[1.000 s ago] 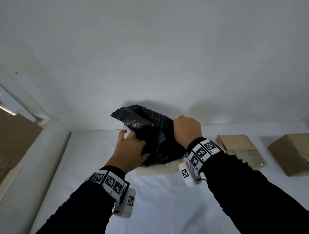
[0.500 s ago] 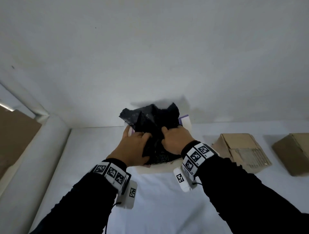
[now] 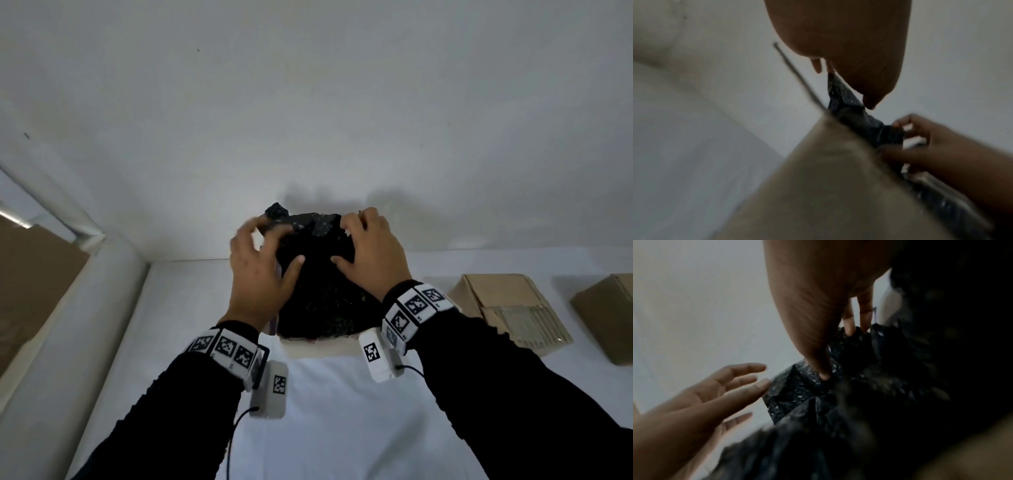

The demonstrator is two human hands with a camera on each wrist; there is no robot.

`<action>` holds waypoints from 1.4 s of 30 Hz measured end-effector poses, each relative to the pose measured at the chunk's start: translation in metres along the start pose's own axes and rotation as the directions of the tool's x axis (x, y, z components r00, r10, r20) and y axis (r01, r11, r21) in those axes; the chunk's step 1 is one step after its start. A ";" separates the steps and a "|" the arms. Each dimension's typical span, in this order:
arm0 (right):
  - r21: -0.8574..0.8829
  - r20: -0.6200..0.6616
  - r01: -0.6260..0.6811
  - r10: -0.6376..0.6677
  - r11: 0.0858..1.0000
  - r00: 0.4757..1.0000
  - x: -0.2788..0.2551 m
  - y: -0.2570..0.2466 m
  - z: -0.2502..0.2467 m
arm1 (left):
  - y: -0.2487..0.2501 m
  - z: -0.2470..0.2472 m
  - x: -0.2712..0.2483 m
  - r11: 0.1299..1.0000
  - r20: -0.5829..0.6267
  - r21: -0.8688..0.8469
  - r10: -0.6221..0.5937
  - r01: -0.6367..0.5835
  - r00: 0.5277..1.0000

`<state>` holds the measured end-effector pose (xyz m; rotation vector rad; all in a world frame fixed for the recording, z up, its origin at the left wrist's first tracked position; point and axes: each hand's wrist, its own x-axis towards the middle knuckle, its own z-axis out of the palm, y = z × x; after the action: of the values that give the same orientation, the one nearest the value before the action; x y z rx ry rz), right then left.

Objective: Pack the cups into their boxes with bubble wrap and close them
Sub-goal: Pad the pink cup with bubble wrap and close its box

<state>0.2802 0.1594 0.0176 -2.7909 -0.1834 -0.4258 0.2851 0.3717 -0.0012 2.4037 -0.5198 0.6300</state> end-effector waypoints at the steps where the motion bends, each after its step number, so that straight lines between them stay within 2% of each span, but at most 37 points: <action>1: 0.025 0.050 -0.024 0.023 0.999 0.998 0.000 0.002 0.002 | 0.001 0.001 0.002 0.985 0.009 -0.108 -0.134 0.134 0.991; 2: 0.068 0.078 -0.036 0.031 0.997 0.996 -0.001 0.004 0.005 | 0.000 0.002 0.004 0.945 0.059 -0.221 -0.232 0.239 0.971; 3: 0.120 0.082 -0.029 0.020 0.992 0.996 -0.003 0.005 0.006 | -0.001 0.004 0.006 0.907 0.101 -0.306 -0.272 0.290 0.957; 4: 0.165 0.071 -0.005 -0.007 0.986 0.997 -0.005 0.006 0.007 | -0.002 0.005 0.007 0.907 0.096 -0.321 -0.257 0.274 0.962; 5: 0.190 0.067 0.031 -0.045 0.981 0.997 -0.007 0.006 0.008 | -0.002 0.005 0.008 0.941 0.038 -0.266 -0.208 0.210 0.977; 7: 0.152 0.102 0.117 -0.133 0.981 0.986 -0.011 0.006 0.009 | -0.004 0.008 0.004 0.999 -0.069 -0.011 -0.037 0.036 0.997; 9: 0.032 0.176 0.191 -0.193 0.981 0.965 -0.011 0.007 0.011 | -0.004 0.014 -0.003 0.959 0.026 0.243 0.140 -0.142 0.990; 12: 0.023 0.334 0.155 -0.154 0.988 0.930 -0.007 0.004 0.013 | -0.003 0.020 -0.002 0.894 0.202 0.344 0.229 -0.288 0.952; 14: 0.034 0.374 0.111 -0.116 0.993 0.920 -0.002 0.001 0.015 | -0.001 0.020 0.003 0.885 0.298 0.378 0.162 -0.272 0.941; 17: 0.004 0.179 0.054 -0.054 0.999 0.982 0.000 -0.004 0.016 | -0.002 0.023 0.008 0.895 0.409 0.370 0.083 -0.248 0.909; 19: 0.002 0.085 0.058 -0.058 0.998 0.995 0.000 -0.006 0.016 | 0.000 0.023 0.007 0.890 0.513 0.376 0.032 -0.258 0.858; 21: 0.013 0.128 0.105 -0.106 0.994 0.986 0.000 -0.007 0.020 | 0.002 0.026 0.003 0.881 0.596 0.396 -0.031 -0.260 0.803; 24: 0.003 0.251 0.158 -0.153 0.987 0.956 -0.001 -0.005 0.029 | 0.001 0.030 -0.005 0.868 0.609 0.410 -0.032 -0.279 0.793; 27: -0.212 0.349 0.210 -0.127 0.954 0.928 -0.004 0.000 0.037 | 0.001 0.029 -0.008 0.849 0.577 0.437 -0.010 -0.299 0.816; 29: -0.280 0.436 0.259 -0.117 0.924 0.892 -0.005 0.000 0.036 | 0.003 0.026 -0.006 0.828 0.579 0.460 -0.005 -0.321 0.815; 31: -0.275 0.516 0.271 -0.096 0.922 0.851 -0.002 -0.002 0.033 | 0.006 0.024 -0.003 0.815 0.599 0.466 -0.002 -0.346 0.801; 33: -0.253 0.506 0.218 -0.064 0.943 0.860 0.001 -0.004 0.029 | 0.007 0.020 -0.001 0.829 0.604 0.444 0.004 -0.340 0.797; 35: -0.254 0.369 0.207 -0.103 0.945 0.924 -0.001 -0.006 0.027 | 0.008 0.013 0.001 0.857 0.556 0.397 0.061 -0.329 0.829; 37: -0.243 0.299 0.237 -0.160 0.941 0.941 -0.004 -0.005 0.028 | 0.007 0.012 0.000 0.888 0.503 0.299 0.164 -0.349 0.848; 40: -0.132 0.390 0.232 -0.165 0.964 0.906 -0.007 -0.002 0.030 | 0.008 0.017 0.001 0.923 0.535 0.159 0.217 -0.350 0.817; 42: -0.208 0.448 0.235 -0.121 0.949 0.886 -0.006 0.001 0.032 | 0.004 0.022 0.000 0.909 0.573 0.223 0.169 -0.351 0.802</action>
<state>0.2835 0.1687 -0.0130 -3.1022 -0.5250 0.1547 0.2897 0.3551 -0.0152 2.8534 -1.0830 0.1195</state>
